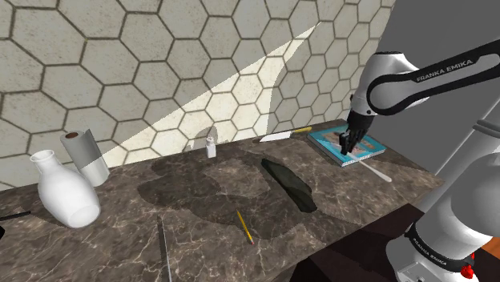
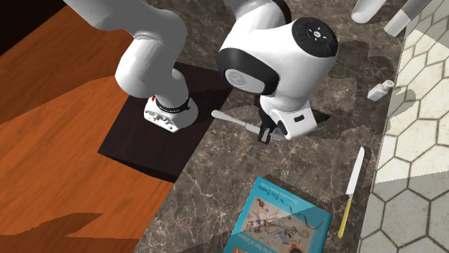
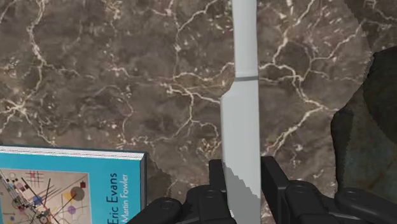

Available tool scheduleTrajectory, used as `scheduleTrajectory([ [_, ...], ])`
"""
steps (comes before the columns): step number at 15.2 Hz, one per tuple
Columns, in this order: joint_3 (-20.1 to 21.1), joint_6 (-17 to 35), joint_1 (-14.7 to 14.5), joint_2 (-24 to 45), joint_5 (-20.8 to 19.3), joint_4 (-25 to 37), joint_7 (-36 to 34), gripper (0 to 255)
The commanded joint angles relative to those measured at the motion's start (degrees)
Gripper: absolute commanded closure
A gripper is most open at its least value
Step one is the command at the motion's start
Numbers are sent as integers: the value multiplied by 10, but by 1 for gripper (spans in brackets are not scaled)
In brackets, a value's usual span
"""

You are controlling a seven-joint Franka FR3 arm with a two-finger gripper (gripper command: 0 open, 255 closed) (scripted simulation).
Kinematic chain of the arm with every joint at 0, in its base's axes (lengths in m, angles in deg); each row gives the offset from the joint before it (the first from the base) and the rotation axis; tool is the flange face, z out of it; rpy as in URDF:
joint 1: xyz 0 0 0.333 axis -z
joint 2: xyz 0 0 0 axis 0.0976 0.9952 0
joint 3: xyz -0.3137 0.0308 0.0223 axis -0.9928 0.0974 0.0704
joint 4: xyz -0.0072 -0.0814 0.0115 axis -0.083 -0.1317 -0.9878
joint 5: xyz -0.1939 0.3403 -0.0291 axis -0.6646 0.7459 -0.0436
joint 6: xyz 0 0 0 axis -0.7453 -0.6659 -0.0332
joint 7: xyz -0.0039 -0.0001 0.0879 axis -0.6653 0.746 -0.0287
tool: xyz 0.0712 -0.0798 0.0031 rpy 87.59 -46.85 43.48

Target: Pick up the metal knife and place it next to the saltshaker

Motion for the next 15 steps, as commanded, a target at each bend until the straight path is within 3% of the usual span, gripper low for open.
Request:
scheduleTrajectory([
  [1,2,-22,0,-13,1,9,0,255],
  [7,51,-9,-49,52,41,58,-63,255],
  [15,117,0,-102,172,76,169,-155,255],
])
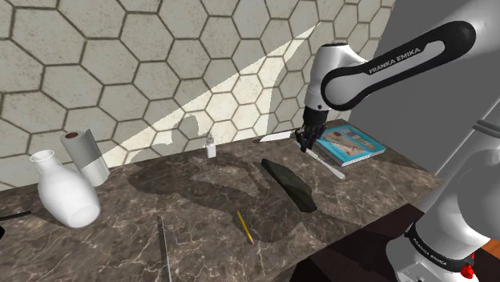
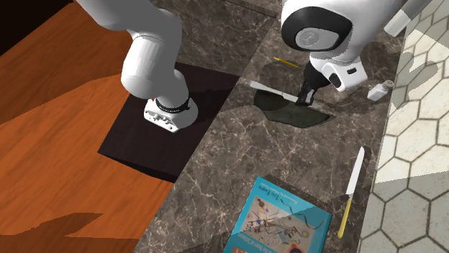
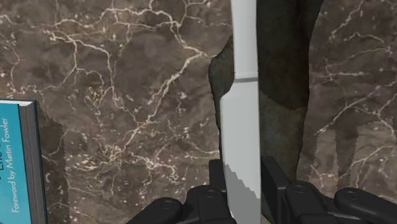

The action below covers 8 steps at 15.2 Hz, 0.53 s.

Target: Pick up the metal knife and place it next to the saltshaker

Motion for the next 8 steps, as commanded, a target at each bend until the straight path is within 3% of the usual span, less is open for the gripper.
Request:
scheduleTrajectory([
  [1,12,-2,-9,32,3,34,-19,255],
  [8,54,-19,-40,146,0,165,-95,255],
])
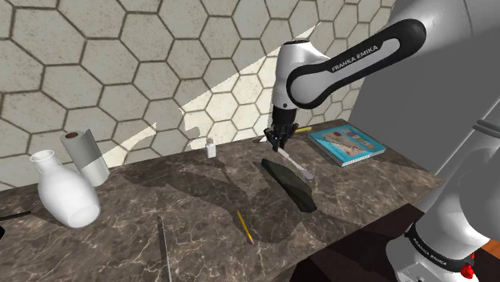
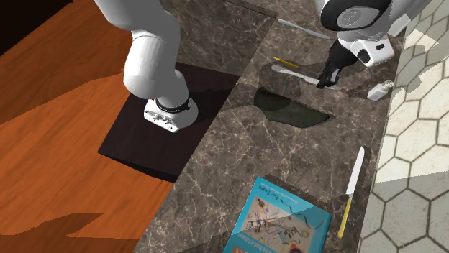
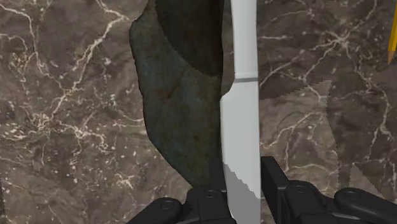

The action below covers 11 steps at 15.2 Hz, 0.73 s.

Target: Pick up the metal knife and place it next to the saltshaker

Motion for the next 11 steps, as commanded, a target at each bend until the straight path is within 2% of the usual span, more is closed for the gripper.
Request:
scheduleTrajectory([
  [1,9,-9,-8,35,-4,44,-19,255],
  [11,36,-79,-61,216,-38,291,-112,255],
])
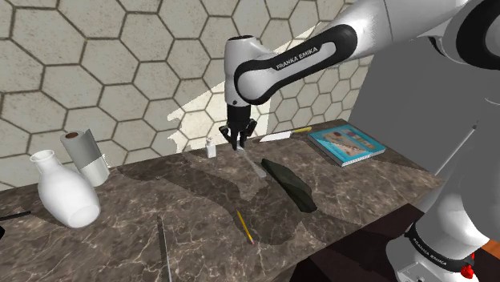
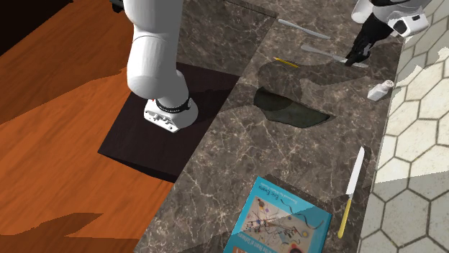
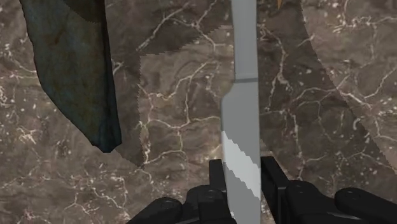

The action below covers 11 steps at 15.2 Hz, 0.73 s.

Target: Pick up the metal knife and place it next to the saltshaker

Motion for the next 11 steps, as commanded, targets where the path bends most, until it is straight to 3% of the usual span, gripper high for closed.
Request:
scheduleTrajectory([
  [1,1,-2,-7,22,-4,22,-9,255],
  [11,-3,62,-9,60,-13,-3,-15,255],
])
